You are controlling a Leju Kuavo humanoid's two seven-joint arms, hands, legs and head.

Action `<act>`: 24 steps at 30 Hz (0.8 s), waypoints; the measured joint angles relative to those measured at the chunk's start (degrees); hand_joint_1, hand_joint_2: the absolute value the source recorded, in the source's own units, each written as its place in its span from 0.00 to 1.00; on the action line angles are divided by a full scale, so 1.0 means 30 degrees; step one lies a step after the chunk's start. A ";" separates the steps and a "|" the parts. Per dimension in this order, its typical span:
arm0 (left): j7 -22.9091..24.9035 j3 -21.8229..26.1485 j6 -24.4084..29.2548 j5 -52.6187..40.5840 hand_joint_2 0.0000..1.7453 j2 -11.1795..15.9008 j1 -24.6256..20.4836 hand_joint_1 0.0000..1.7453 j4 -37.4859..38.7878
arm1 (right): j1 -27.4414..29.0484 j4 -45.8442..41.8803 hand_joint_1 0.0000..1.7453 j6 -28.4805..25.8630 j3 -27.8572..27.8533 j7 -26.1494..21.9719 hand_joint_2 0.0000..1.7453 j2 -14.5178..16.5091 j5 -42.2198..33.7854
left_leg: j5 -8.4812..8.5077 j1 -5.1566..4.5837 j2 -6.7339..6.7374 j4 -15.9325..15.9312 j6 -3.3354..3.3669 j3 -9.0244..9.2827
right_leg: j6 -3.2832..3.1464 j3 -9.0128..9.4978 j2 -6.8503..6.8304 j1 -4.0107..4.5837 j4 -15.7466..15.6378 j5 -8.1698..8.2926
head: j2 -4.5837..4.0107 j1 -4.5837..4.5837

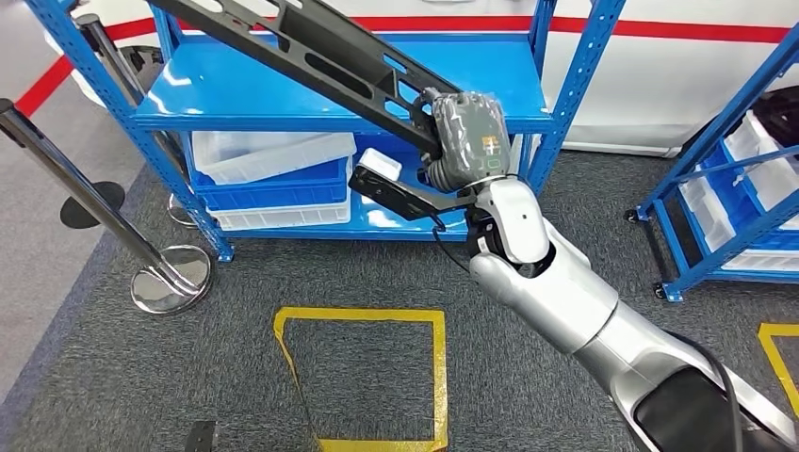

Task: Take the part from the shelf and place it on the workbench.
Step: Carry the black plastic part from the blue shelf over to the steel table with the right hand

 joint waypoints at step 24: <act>-0.0219 0.0084 0.0000 0.0674 1.00 -0.0120 0.0066 0.00 0.0062 | -0.0001 0.0464 1.00 -0.0224 0.0051 -0.0807 1.00 0.0563 -0.0401 | -0.0723 0.0163 0.0011 0.4503 -0.0636 -0.2702 | -0.0632 0.0304 -0.0078 0.0122 0.0168 -0.0716 | 0.0000 0.0100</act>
